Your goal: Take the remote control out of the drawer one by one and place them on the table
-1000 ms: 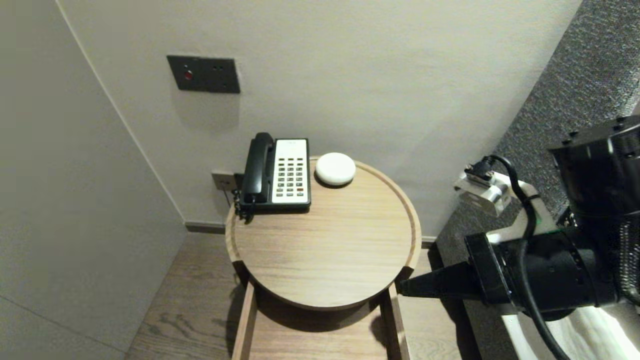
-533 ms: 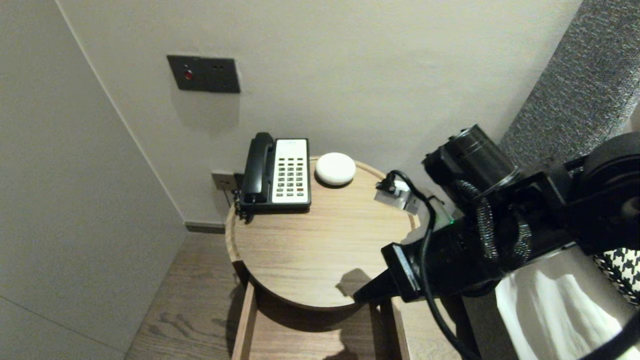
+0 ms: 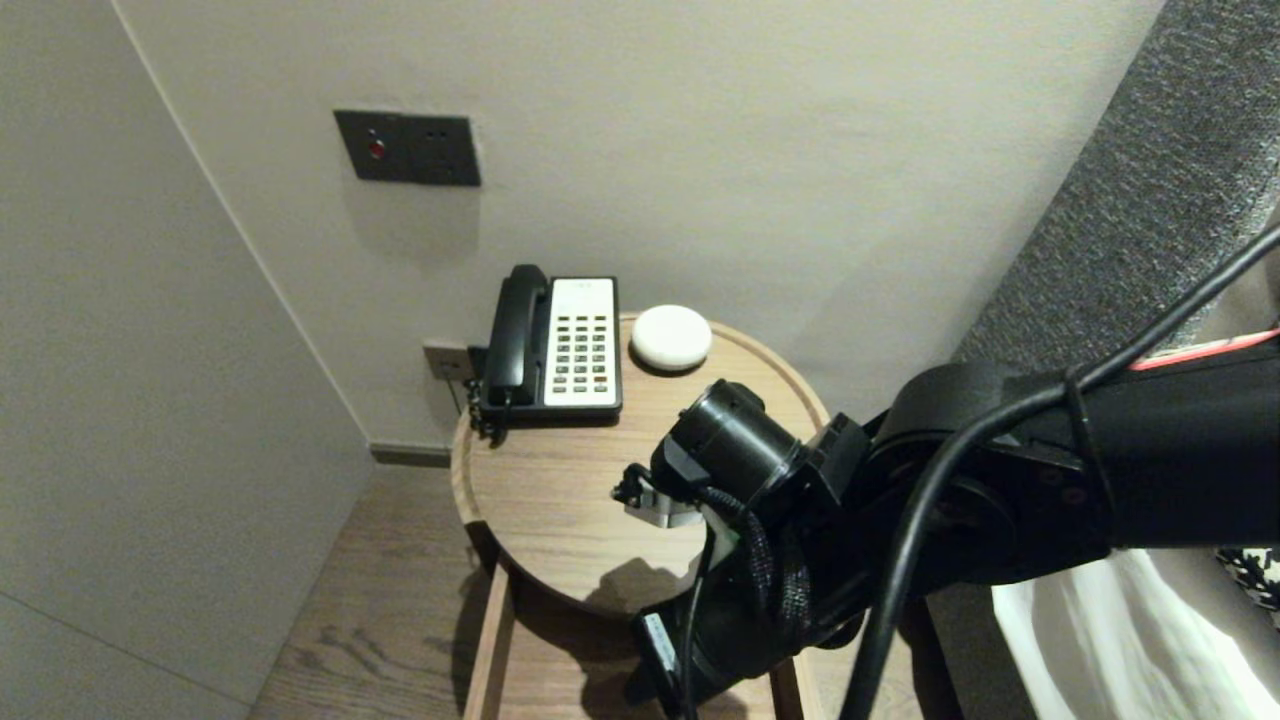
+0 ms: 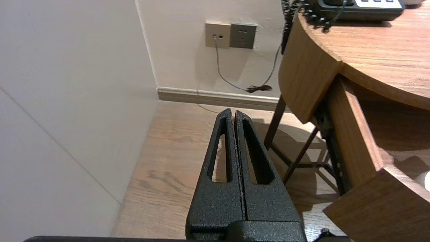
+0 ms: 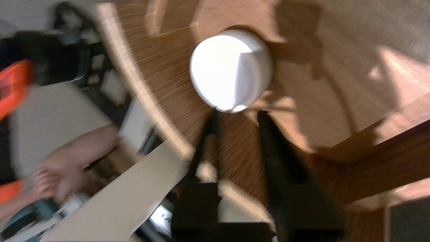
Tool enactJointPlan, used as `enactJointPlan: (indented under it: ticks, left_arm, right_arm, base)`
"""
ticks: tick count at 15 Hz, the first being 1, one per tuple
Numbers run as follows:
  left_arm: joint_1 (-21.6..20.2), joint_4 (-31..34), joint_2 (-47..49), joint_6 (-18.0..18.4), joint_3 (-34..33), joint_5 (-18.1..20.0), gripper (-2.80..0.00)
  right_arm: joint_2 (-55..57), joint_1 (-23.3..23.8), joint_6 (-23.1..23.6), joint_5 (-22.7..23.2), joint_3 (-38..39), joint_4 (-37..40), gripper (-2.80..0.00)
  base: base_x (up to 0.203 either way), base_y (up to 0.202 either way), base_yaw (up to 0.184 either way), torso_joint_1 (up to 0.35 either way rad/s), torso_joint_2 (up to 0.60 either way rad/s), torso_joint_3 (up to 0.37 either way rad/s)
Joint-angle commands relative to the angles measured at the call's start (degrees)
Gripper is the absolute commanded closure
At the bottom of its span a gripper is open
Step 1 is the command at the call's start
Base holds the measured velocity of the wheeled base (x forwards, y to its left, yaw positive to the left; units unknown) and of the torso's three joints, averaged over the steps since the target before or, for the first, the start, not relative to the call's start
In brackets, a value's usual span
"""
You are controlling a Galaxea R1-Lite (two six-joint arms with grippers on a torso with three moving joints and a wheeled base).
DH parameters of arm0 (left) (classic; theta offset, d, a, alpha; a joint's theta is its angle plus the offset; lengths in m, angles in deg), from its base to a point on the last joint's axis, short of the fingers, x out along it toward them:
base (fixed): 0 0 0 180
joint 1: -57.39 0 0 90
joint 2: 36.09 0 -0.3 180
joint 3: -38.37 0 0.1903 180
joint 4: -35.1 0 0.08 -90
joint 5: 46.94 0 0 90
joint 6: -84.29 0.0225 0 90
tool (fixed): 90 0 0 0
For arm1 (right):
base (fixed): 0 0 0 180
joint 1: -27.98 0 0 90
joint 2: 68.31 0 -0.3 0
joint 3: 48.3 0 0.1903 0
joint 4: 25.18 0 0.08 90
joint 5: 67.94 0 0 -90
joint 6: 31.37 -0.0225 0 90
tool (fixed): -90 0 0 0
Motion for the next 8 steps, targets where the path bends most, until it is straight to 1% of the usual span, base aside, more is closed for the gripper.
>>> enactJointPlan:
  ticks: [1,3,4,5,8]
  left_arm:
    - [0.0,0.0,0.0,0.0,0.0,0.0,0.00]
    - [0.0,0.1,0.0,0.0,0.0,0.0,0.00]
    - [0.0,0.0,0.0,0.0,0.0,0.0,0.00]
    - [0.0,0.0,0.1,0.0,0.0,0.0,0.00]
    - [0.0,0.0,0.1,0.0,0.0,0.0,0.00]
  right_arm:
    - [3.6,-0.9,-0.2,-3.2,-1.7,0.5,-2.80]
    - [5.4,-1.2,-0.2,-5.1,-3.4,1.4,-2.80]
    - [7.1,-1.3,-0.4,-6.6,-4.8,2.7,-2.80]
    - [8.3,-1.9,-0.5,-9.3,-6.5,4.4,-2.80]
    - [8.9,-3.4,-0.6,-10.5,-9.3,5.7,-2.80]
  base:
    - [0.000,0.000,0.000,0.000,0.00,0.000]
    - [0.000,0.000,0.000,0.000,0.00,0.000]
    - [0.000,0.000,0.000,0.000,0.00,0.000]
    - [0.000,0.000,0.000,0.000,0.00,0.000]
    - [0.000,0.000,0.000,0.000,0.00,0.000]
